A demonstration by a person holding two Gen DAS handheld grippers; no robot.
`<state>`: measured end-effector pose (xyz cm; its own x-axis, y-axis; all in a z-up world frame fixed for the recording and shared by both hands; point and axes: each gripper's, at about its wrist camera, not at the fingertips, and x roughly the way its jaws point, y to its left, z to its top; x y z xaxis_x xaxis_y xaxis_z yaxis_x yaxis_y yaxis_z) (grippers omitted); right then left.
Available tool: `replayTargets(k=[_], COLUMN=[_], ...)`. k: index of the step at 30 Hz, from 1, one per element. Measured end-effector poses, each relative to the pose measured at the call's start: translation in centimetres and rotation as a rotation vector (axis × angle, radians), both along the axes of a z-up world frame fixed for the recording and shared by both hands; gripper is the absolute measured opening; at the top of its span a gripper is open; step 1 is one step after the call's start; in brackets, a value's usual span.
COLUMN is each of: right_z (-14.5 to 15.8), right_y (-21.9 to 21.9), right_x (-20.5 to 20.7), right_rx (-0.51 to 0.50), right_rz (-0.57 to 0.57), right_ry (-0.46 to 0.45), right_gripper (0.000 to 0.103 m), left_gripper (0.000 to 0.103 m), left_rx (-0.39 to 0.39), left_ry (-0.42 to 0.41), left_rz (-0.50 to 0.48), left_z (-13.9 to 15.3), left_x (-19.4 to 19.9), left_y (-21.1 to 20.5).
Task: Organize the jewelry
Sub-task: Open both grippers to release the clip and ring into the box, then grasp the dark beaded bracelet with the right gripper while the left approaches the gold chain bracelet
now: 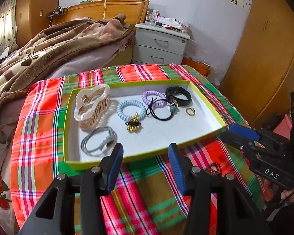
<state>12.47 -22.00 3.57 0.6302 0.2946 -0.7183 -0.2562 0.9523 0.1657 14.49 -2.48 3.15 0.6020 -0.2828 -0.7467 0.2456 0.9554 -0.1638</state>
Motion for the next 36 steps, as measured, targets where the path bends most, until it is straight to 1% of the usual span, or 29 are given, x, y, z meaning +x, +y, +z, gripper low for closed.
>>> replayTargets(k=[4, 7, 11, 14, 17, 20, 23, 25, 27, 29, 30, 32, 34, 36], right_z=[-0.8, -1.4, -2.3, -3.0, -3.5, -3.6, -3.3, -2.7, -2.7, -2.7, -2.6, -2.4, -2.2, -2.5], right_y=[-0.2, -0.1, 0.3, 0.7, 1.8, 2.9, 3.8, 4.3, 4.8, 5.2, 5.5, 5.6, 5.2, 5.4], right_x=[-1.2, -1.9, -2.9, -3.4, -3.9, -4.2, -4.7, -5.0, -5.0, -4.9, -5.0, -5.3, -5.4, -5.3], right_rx=[0.011, 0.020, -0.001, 0.017, -0.004, -0.013, -0.038, -0.047, -0.052, -0.089, -0.108, -0.095, -0.051, -0.039], right_rz=[-0.005, 0.008, 0.024, 0.056, 0.080, 0.098, 0.102, 0.104, 0.121, 0.100, 0.086, 0.087, 0.085, 0.108], right_ry=[0.026, 0.046, 0.068, 0.106, 0.114, 0.107, 0.075, 0.036, 0.032, 0.023, 0.001, -0.019, -0.027, -0.003], right_gripper=[0.039, 0.039, 0.039, 0.039, 0.039, 0.045, 0.045, 0.045, 0.045, 0.045, 0.045, 0.045, 0.045, 0.045], left_gripper=[0.050, 0.050, 0.050, 0.050, 0.050, 0.050, 0.050, 0.050, 0.050, 0.050, 0.050, 0.050, 0.050, 0.050], left_rx=[-0.022, -0.020, -0.031, -0.033, -0.037, -0.036, -0.037, -0.041, -0.044, -0.048, -0.050, -0.054, -0.054, -0.055], left_ry=[0.009, 0.011, 0.027, 0.034, 0.036, 0.038, 0.038, 0.037, 0.037, 0.044, 0.048, 0.053, 0.052, 0.054], left_rz=[0.001, 0.004, 0.014, 0.026, 0.033, 0.038, 0.043, 0.044, 0.050, 0.058, 0.060, 0.058, 0.056, 0.058], left_z=[0.0, -0.2, -0.7, -0.9, -1.1, -1.1, -1.2, -1.1, -1.2, -1.4, -1.5, -1.6, -1.7, -1.8], left_x=[-1.2, -1.9, -2.7, -3.2, -3.6, -3.9, -4.2, -4.4, -4.5, -4.5, -4.6, -4.7, -4.9, -4.9], left_y=[0.4, 0.7, 1.2, 1.6, 1.9, 2.1, 2.4, 2.6, 2.7, 2.9, 2.9, 3.0, 3.1, 3.2])
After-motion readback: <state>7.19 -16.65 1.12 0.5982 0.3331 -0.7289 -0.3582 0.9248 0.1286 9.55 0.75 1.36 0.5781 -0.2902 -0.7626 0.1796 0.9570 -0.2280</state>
